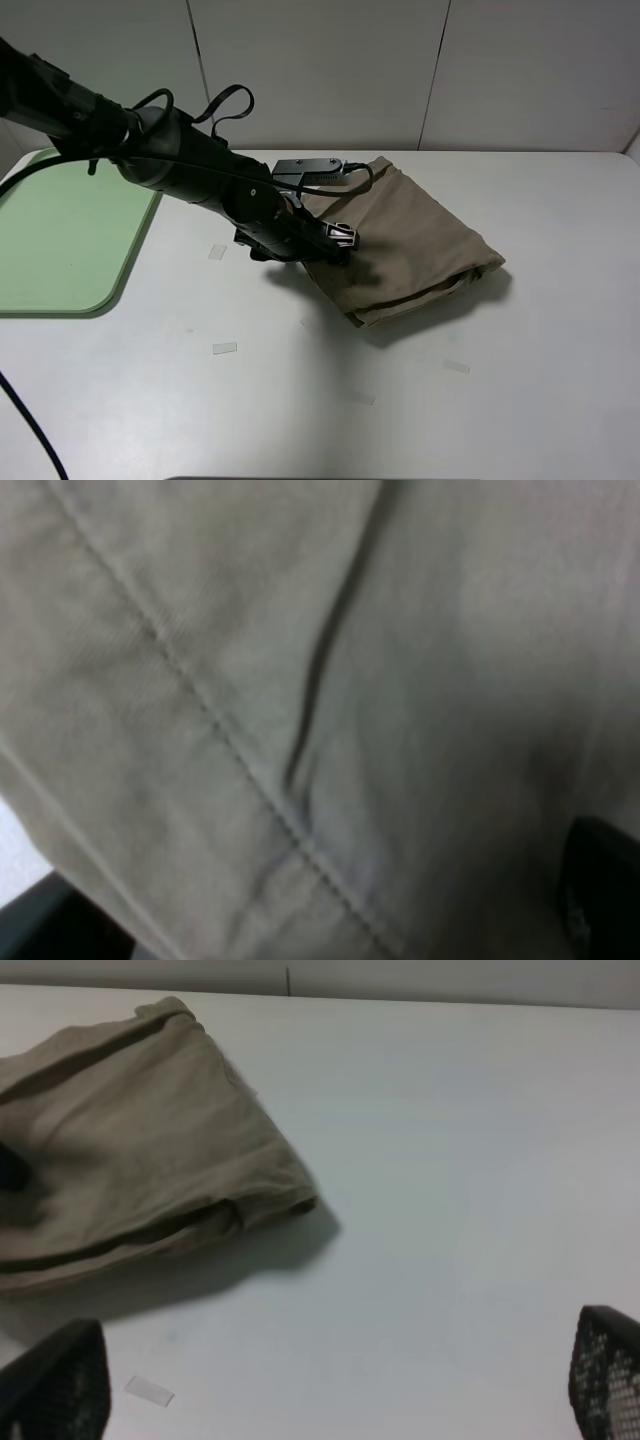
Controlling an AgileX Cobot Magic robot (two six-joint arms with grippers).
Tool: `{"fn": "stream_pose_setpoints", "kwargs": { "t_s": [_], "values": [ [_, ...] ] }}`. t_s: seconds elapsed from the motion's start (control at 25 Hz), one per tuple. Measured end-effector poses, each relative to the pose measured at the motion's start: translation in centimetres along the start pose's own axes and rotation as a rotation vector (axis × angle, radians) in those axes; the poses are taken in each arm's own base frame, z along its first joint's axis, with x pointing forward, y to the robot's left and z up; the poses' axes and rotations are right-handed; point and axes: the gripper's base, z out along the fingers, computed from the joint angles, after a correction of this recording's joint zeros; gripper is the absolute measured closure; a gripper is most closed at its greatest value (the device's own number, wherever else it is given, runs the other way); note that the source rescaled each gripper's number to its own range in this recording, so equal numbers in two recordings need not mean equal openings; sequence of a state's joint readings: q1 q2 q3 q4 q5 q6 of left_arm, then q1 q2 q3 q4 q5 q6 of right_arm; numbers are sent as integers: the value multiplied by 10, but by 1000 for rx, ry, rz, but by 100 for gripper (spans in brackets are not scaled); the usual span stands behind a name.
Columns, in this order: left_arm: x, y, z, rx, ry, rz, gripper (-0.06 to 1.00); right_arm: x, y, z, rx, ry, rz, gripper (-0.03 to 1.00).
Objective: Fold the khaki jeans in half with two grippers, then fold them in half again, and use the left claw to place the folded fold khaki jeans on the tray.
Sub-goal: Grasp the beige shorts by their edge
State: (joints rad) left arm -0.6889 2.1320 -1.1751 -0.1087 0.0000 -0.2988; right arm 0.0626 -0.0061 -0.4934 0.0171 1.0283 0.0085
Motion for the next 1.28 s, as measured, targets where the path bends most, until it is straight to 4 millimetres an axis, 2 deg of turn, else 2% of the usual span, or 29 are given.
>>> {"fn": "stream_pose_setpoints", "kwargs": {
  "t_s": [0.2, 0.6, 0.68, 0.76, 0.92, 0.96, 1.28],
  "values": [
    [-4, -2, 1, 17, -54, -18, 11, 0, 0, 0, 0, 0, 0, -3],
    [-12, -8, 20, 36, -89, -43, 13, 0, 0, 0, 0, 0, 0, -3],
    [-12, -9, 20, 37, -92, -44, 19, 0, 0, 0, 0, 0, 0, -3],
    [-11, -8, 21, 35, -85, -49, 32, 0, 0, 0, 0, 0, 0, -3],
    [-11, -8, 22, 35, -86, -62, 72, 0, 0, 0, 0, 0, 0, -3],
    [-11, -9, 22, 37, -88, -61, 78, 0, 0, 0, 0, 0, 0, -3],
    [-14, -12, 18, 34, -62, -60, 79, 0, 0, 0, 0, 0, 0, -3]
  ]
}}
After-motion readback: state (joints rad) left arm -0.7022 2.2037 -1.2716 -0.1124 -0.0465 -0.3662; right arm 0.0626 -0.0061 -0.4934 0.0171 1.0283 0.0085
